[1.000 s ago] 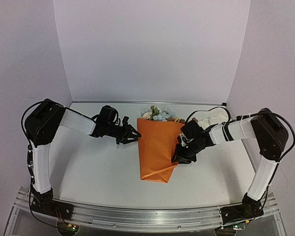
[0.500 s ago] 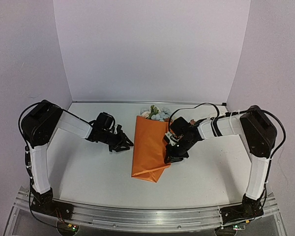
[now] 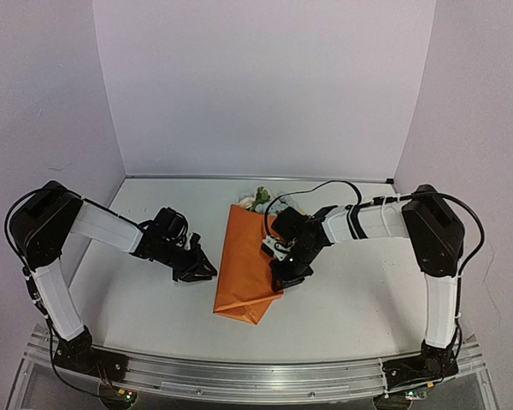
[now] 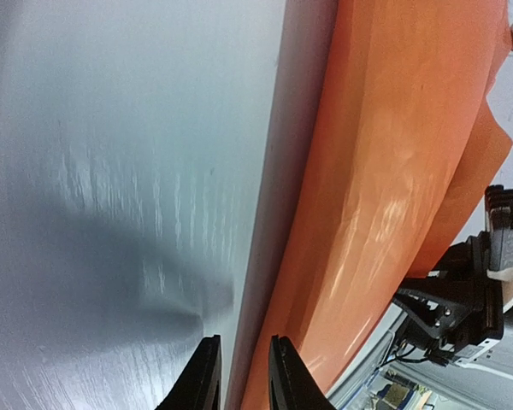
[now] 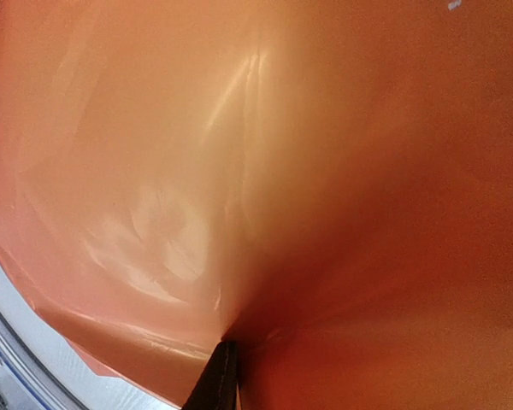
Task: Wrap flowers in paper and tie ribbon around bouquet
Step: Pick up the folded bouquet from the center of the board.
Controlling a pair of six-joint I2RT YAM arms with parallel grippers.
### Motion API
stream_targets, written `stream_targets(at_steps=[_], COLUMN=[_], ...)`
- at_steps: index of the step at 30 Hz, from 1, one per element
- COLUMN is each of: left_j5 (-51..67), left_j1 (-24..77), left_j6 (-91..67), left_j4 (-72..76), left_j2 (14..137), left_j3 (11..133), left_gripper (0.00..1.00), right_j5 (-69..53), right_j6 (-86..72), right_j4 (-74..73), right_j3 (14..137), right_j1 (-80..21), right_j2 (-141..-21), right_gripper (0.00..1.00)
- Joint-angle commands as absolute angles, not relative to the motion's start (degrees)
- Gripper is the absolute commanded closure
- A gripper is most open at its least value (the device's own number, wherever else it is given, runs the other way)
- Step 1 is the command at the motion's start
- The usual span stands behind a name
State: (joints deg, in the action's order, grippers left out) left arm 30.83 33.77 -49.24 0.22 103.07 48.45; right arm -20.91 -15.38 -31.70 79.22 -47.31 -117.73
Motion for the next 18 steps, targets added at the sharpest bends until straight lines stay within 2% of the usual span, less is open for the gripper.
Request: stream_targets(at_steps=[1,18], left_j5=[30.22,30.45], left_j1=[35.41,42.78], left_j6=[-46.58,-45.99], left_j4=[-4.05,-8.12], left_j2=[99.45,101.37], left_j3=[47.23,50.89], left_gripper=[0.8,0.83], right_j5=[-19.53,-18.07], right_j6=[-12.98,-9.8], right_j4=[-34.45,-38.51], right_j3=[81.89,88.28], right_j1=[-47.56,-47.51], right_j2=[-119.52,-122.9], right_gripper=[0.86,0.82])
